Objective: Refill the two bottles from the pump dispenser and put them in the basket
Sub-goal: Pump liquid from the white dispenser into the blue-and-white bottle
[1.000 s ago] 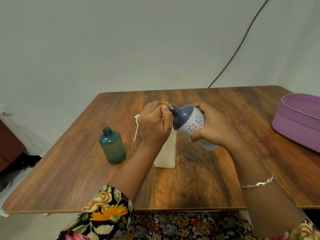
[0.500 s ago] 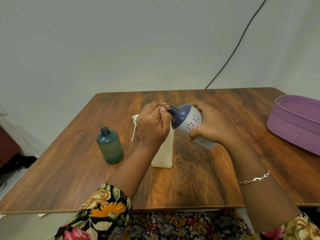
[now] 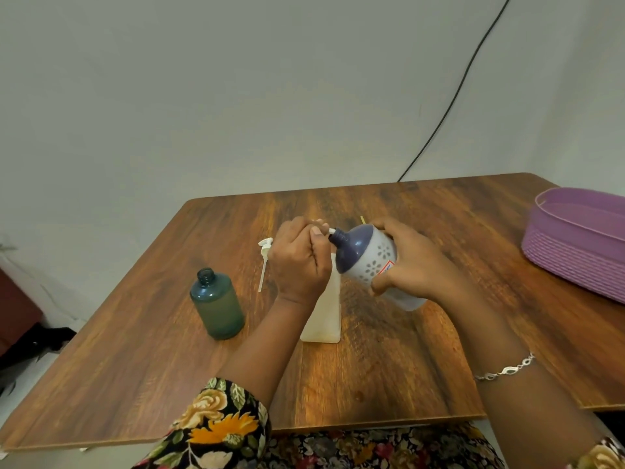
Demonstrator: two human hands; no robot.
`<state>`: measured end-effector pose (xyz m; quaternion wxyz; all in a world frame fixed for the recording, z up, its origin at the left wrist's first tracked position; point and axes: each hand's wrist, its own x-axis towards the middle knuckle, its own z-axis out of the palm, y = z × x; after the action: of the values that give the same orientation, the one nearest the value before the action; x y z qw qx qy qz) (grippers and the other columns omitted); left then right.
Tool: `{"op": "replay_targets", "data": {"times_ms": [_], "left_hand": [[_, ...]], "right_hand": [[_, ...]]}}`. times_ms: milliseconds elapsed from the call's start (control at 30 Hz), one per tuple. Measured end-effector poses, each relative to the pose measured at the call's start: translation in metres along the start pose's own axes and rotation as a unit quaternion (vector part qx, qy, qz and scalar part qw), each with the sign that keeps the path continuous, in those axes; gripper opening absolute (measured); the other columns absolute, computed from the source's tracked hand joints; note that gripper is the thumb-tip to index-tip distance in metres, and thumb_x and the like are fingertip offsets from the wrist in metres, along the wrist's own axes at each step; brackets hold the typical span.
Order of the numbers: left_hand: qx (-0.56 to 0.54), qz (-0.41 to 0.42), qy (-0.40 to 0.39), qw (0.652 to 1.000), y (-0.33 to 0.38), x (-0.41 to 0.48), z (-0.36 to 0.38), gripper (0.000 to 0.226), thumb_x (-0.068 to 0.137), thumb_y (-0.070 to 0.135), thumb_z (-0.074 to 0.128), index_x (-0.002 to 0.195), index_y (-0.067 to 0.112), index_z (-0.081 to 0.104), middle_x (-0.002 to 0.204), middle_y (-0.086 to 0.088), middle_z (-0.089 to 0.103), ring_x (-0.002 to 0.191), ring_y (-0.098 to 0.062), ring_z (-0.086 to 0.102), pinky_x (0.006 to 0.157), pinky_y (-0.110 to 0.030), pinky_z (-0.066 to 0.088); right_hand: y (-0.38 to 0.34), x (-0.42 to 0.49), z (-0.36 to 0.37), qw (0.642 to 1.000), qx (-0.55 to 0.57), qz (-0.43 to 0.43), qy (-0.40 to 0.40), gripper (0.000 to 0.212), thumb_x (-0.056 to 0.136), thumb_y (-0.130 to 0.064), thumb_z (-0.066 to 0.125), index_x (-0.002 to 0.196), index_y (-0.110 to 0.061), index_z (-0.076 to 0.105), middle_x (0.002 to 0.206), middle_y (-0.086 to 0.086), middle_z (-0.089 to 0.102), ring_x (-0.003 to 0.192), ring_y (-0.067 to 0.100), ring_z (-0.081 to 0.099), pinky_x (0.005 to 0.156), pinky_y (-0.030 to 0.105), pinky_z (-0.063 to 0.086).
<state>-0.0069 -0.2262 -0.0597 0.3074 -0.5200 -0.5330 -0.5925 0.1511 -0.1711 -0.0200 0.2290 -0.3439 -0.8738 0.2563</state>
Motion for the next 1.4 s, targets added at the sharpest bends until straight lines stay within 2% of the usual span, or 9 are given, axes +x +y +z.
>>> {"op": "replay_targets", "data": {"times_ms": [167,300,533,733,900,1067,1200,1333,1400], "left_hand": [[-0.003,0.000,-0.009,1.000,-0.001,-0.001,-0.003,0.040,0.089,0.012,0.036,0.069,-0.002,0.068,0.067,-0.012,0.065,0.060,-0.021,0.060,0.050,-0.034,0.046],[0.004,0.007,-0.013,1.000,0.004,0.008,-0.003,0.040,0.088,0.012,0.037,0.065,-0.002,0.066,0.064,-0.010,0.063,0.057,-0.020,0.057,0.050,-0.026,0.040],[0.013,-0.001,-0.014,1.000,-0.002,-0.007,-0.003,0.039,0.089,0.012,0.037,0.074,-0.002,0.070,0.073,-0.012,0.068,0.064,-0.021,0.063,0.053,-0.032,0.049],[0.025,0.024,-0.032,0.999,0.001,0.011,-0.006,0.041,0.090,0.015,0.037,0.068,-0.002,0.068,0.065,-0.011,0.064,0.058,-0.019,0.057,0.054,-0.015,0.036],[0.007,0.015,-0.017,1.000,-0.004,-0.001,-0.003,0.061,0.100,0.030,0.025,0.076,-0.003,0.071,0.073,-0.011,0.068,0.066,-0.018,0.063,0.060,-0.017,0.044],[0.000,0.007,-0.028,1.000,-0.002,-0.001,-0.005,0.043,0.093,0.017,0.036,0.074,-0.002,0.070,0.074,-0.011,0.068,0.067,-0.019,0.063,0.058,-0.019,0.046],[0.019,0.019,-0.029,0.999,0.005,0.009,-0.002,0.041,0.090,0.015,0.036,0.069,-0.001,0.068,0.069,-0.010,0.066,0.062,-0.018,0.060,0.055,-0.016,0.040],[0.013,0.012,0.012,1.000,0.000,-0.003,0.004,0.056,0.099,0.025,0.027,0.077,-0.002,0.070,0.077,-0.012,0.069,0.073,-0.019,0.064,0.072,-0.024,0.050],[0.016,0.012,0.016,1.000,-0.004,-0.010,0.006,0.058,0.100,0.027,0.025,0.077,-0.002,0.070,0.077,-0.012,0.070,0.073,-0.020,0.065,0.076,-0.023,0.050]], "right_hand": [[0.006,-0.003,0.001,1.000,0.013,0.006,-0.001,0.079,0.056,-0.012,0.082,0.124,-0.022,0.043,0.109,-0.005,0.046,0.096,0.013,0.047,0.062,0.019,0.037],[0.005,0.000,-0.004,1.000,0.013,0.002,0.012,0.079,0.056,-0.013,0.082,0.124,-0.024,0.042,0.109,-0.005,0.047,0.094,0.012,0.047,0.061,0.018,0.035],[0.004,-0.002,0.000,1.000,-0.002,0.001,0.008,0.078,0.055,-0.013,0.082,0.123,-0.023,0.043,0.108,-0.005,0.045,0.095,0.013,0.046,0.060,0.018,0.035],[0.003,-0.004,0.000,1.000,0.002,0.005,0.015,0.082,0.056,-0.013,0.082,0.126,-0.023,0.042,0.113,-0.004,0.045,0.096,0.012,0.045,0.062,0.018,0.036],[0.005,-0.003,0.002,1.000,-0.010,0.006,0.011,0.082,0.056,-0.014,0.082,0.126,-0.023,0.042,0.113,-0.005,0.044,0.097,0.012,0.043,0.063,0.017,0.035],[0.006,-0.003,0.000,1.000,-0.002,0.004,0.020,0.083,0.056,-0.014,0.082,0.127,-0.023,0.041,0.114,-0.005,0.044,0.098,0.012,0.044,0.064,0.018,0.036],[0.006,-0.002,-0.004,0.999,-0.005,-0.002,0.034,0.082,0.055,-0.015,0.082,0.126,-0.024,0.042,0.111,-0.007,0.045,0.097,0.012,0.046,0.062,0.017,0.034],[0.007,0.000,-0.004,0.999,-0.011,-0.005,0.029,0.081,0.055,-0.015,0.082,0.126,-0.024,0.042,0.112,-0.006,0.046,0.097,0.012,0.046,0.064,0.020,0.037],[0.008,0.000,-0.003,1.000,-0.013,-0.003,0.025,0.082,0.055,-0.015,0.082,0.126,-0.023,0.042,0.113,-0.006,0.045,0.098,0.012,0.045,0.066,0.022,0.037]]}}
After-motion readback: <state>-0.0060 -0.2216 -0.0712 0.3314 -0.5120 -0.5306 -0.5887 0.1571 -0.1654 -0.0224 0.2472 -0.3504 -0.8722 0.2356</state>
